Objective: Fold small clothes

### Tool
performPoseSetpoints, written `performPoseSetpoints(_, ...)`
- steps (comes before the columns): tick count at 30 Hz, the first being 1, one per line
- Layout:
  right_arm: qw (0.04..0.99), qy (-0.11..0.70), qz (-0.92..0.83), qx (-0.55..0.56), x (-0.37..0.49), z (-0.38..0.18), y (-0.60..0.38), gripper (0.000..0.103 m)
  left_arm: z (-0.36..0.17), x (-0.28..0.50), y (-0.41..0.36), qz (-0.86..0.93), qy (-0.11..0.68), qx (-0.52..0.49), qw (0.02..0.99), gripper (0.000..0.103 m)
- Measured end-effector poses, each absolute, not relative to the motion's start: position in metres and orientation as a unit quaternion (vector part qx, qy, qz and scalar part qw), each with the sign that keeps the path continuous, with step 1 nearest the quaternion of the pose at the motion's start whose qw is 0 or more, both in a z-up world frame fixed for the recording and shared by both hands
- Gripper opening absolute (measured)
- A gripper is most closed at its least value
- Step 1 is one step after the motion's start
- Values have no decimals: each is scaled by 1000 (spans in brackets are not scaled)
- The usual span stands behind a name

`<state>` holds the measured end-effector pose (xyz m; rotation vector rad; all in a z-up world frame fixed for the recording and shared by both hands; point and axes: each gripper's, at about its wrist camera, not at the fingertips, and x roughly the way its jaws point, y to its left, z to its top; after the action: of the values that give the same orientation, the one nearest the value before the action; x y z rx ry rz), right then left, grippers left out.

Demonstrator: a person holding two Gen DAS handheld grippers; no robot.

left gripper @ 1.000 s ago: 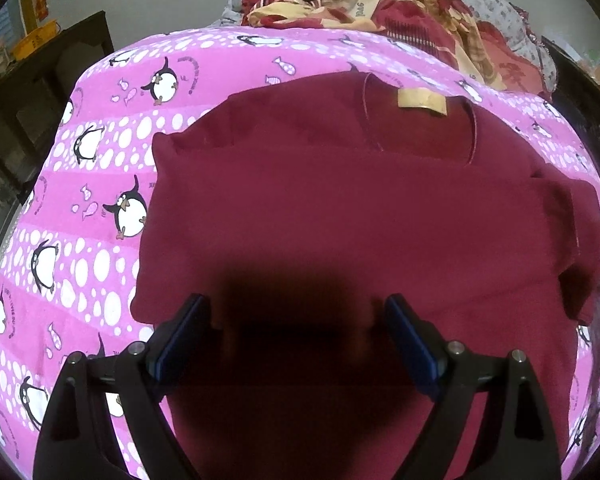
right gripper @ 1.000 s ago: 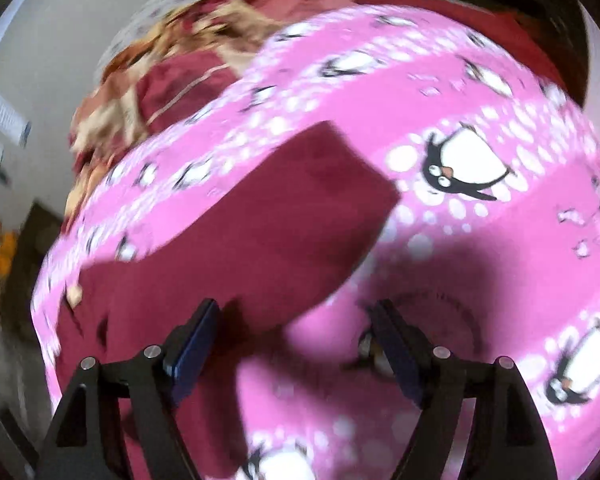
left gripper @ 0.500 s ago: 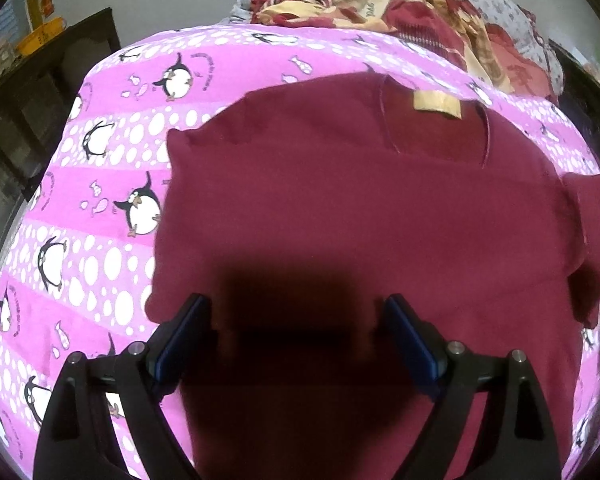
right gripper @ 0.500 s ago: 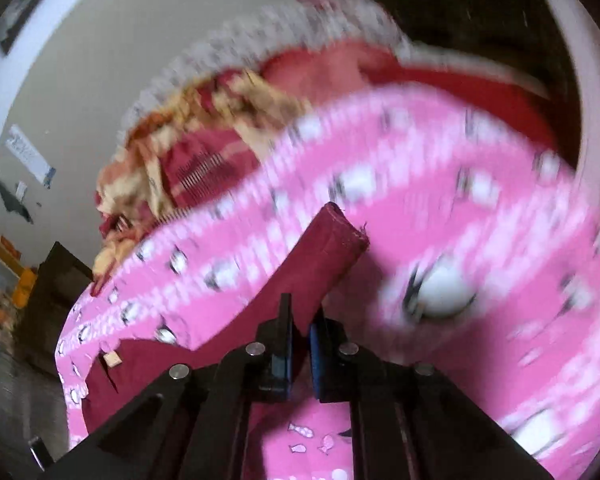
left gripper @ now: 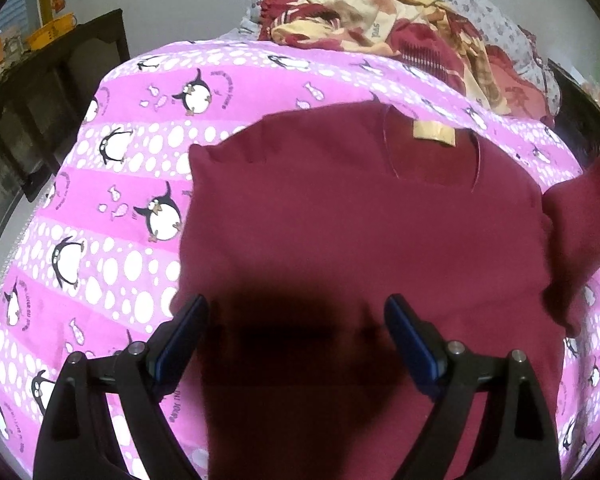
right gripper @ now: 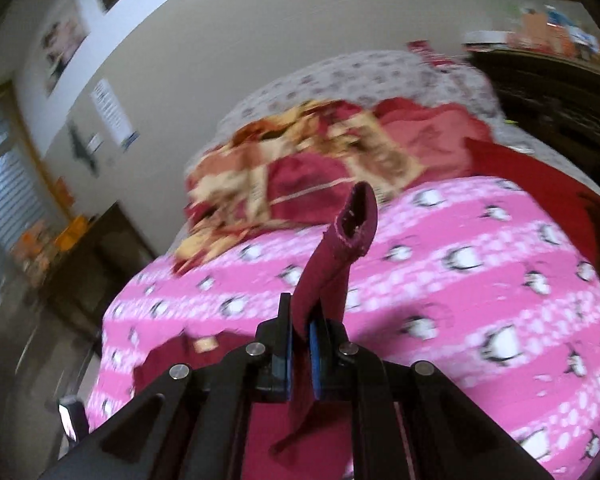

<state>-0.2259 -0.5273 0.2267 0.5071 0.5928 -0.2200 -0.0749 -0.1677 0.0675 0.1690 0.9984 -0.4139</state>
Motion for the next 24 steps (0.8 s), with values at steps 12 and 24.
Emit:
performPoseSetpoints(12, 896, 381, 34, 227, -167, 152, -408, 8, 64, -66, -154, -184, 478, 72, 856, 89)
performPoseSetpoints(24, 825, 511, 119, 211, -102, 49, -305, 17, 65, -44, -131, -223, 499, 0, 837, 89)
